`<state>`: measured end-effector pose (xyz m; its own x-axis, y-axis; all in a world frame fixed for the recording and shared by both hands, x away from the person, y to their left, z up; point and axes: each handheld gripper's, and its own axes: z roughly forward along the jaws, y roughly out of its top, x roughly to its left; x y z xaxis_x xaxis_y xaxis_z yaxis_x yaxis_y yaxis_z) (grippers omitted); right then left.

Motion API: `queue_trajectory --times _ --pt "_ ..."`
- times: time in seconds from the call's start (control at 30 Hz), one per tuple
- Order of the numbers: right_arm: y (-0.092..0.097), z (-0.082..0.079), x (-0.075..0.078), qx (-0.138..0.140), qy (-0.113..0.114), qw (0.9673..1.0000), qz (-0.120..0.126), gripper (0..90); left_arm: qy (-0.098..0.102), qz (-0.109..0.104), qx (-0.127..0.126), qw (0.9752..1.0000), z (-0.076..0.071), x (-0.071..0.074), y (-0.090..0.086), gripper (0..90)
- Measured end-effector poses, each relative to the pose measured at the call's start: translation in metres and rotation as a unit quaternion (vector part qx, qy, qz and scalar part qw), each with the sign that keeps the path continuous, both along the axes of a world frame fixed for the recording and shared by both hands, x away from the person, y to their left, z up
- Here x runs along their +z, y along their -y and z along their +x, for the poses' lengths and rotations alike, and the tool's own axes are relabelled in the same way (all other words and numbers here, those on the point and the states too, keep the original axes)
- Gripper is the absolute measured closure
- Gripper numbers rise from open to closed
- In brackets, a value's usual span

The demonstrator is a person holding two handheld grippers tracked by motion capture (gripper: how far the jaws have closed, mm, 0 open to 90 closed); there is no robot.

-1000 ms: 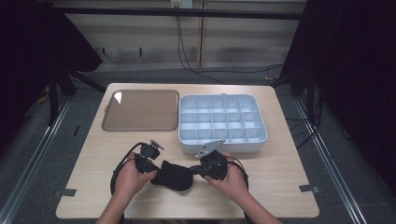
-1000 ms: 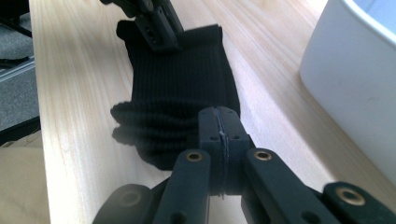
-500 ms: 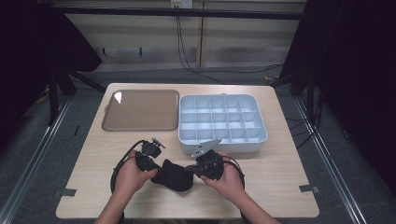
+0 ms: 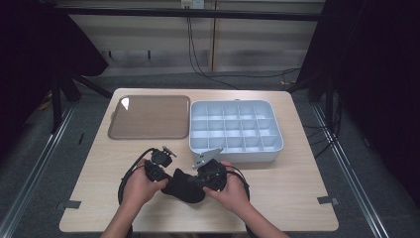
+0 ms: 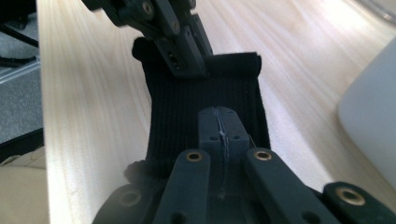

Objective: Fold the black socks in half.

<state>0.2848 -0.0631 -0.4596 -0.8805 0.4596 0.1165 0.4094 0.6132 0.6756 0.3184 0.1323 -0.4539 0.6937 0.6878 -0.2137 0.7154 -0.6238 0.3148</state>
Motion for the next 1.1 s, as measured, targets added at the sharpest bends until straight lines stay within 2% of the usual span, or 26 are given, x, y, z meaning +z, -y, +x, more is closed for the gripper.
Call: queue_trajectory --times 0.2,0.57,0.8,1.0,1.07,1.1 --pt "0.0 -0.004 -0.011 0.007 -0.014 0.9996 -0.025 89.8 -0.001 0.001 0.006 1.0 0.001 -0.001 -0.003 81.8" --pt "-0.001 -0.006 -0.022 0.015 -0.017 0.9988 -0.044 90.0 0.005 -0.006 0.007 0.9999 0.0 0.008 0.001 81.7" --pt "-0.002 -0.006 -0.024 0.013 -0.021 0.9988 -0.042 90.0 0.01 -0.004 0.001 0.9999 -0.002 0.015 0.003 81.7" --pt "-0.003 -0.005 -0.025 0.008 -0.022 0.999 -0.037 90.0 0.016 -0.015 -0.002 0.9998 -0.005 0.023 0.008 81.6" --pt "-0.004 -0.004 -0.025 0.007 -0.02 0.9992 -0.035 90.0 0.014 -0.017 -0.009 0.9997 -0.006 0.026 0.01 81.6" --pt "-0.004 -0.004 -0.025 0.007 -0.022 0.9991 -0.035 90.0 0.011 -0.014 -0.022 0.9996 -0.005 0.028 0.009 81.6"
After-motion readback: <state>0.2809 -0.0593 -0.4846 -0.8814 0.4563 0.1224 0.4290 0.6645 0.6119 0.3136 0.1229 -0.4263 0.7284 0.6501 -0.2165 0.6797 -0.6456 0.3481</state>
